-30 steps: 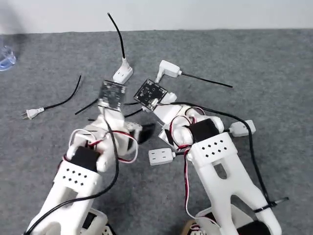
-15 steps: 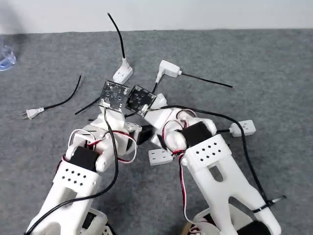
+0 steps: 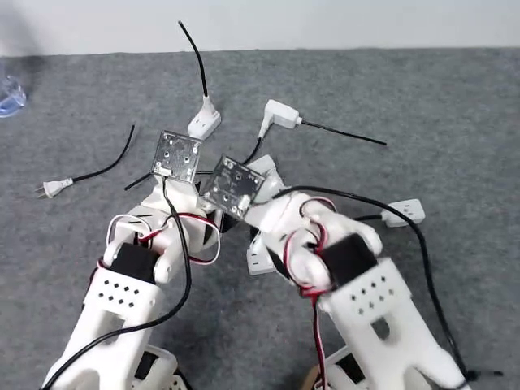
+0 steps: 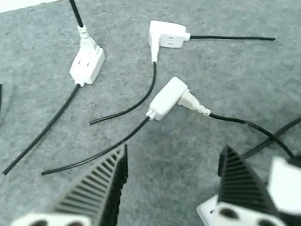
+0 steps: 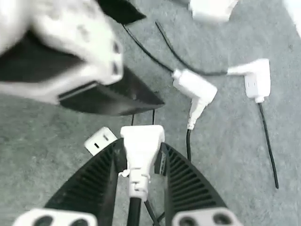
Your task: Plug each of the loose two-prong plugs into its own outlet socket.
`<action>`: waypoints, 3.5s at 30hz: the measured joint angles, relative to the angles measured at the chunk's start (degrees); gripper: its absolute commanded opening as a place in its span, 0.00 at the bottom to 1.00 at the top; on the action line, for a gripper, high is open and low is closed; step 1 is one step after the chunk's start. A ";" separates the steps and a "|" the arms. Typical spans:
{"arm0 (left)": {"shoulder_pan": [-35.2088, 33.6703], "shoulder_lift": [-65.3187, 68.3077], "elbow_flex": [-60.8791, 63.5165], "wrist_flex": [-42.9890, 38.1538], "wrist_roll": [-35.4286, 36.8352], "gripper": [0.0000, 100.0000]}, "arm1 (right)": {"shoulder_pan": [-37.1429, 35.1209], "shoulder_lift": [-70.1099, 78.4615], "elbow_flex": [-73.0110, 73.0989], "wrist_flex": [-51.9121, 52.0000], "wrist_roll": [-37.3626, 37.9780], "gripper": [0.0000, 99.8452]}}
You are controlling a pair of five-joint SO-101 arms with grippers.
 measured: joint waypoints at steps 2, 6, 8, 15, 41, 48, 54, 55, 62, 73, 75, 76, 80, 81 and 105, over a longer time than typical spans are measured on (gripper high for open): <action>0.00 0.00 -0.09 0.00 0.09 0.29 | -0.70 -1.85 0.70 0.44 -0.18 0.01; 0.00 0.00 -0.09 -0.09 -0.44 0.29 | -1.05 -2.90 1.85 0.44 -0.18 0.01; 0.00 0.00 -0.09 -0.09 -0.53 0.29 | -1.05 -3.08 2.46 0.35 -0.18 0.01; 0.00 0.00 0.26 -0.09 -0.18 0.29 | -1.05 -3.52 2.81 -0.70 -1.05 0.01; -51.60 0.09 15.56 3.52 -13.98 0.29 | 2.55 26.90 -19.69 11.60 13.63 0.01; -53.71 0.09 17.85 0.18 -15.74 0.29 | 1.85 40.79 -29.45 25.85 27.52 0.01; -53.45 0.09 17.85 -0.09 -15.91 0.29 | 2.37 50.46 -29.80 25.05 29.63 0.01; -53.01 0.09 17.85 -0.09 -15.91 0.29 | 2.02 51.78 -29.80 24.09 29.54 0.01; -53.36 0.09 17.85 -0.09 -15.91 0.29 | -0.26 57.58 -30.42 18.90 29.19 0.01; -53.36 0.09 17.85 -0.09 -15.91 0.29 | -0.18 57.67 -30.59 18.37 29.54 0.01; -53.27 0.09 17.85 -0.09 -15.91 0.29 | 0.88 57.67 -31.47 18.29 29.54 0.01; -53.19 0.09 17.85 -0.09 -15.91 0.29 | 1.67 57.67 -32.09 18.29 29.54 0.01; -53.27 0.09 17.85 -0.09 -15.91 0.29 | 3.16 57.67 -32.88 18.29 29.54 0.01; -52.84 0.09 17.85 -0.09 -15.91 0.29 | 3.16 57.67 -32.88 18.29 29.54 0.01; -52.66 0.09 17.85 -0.09 -15.91 0.29 | -9.93 65.23 -26.20 -3.43 17.76 0.12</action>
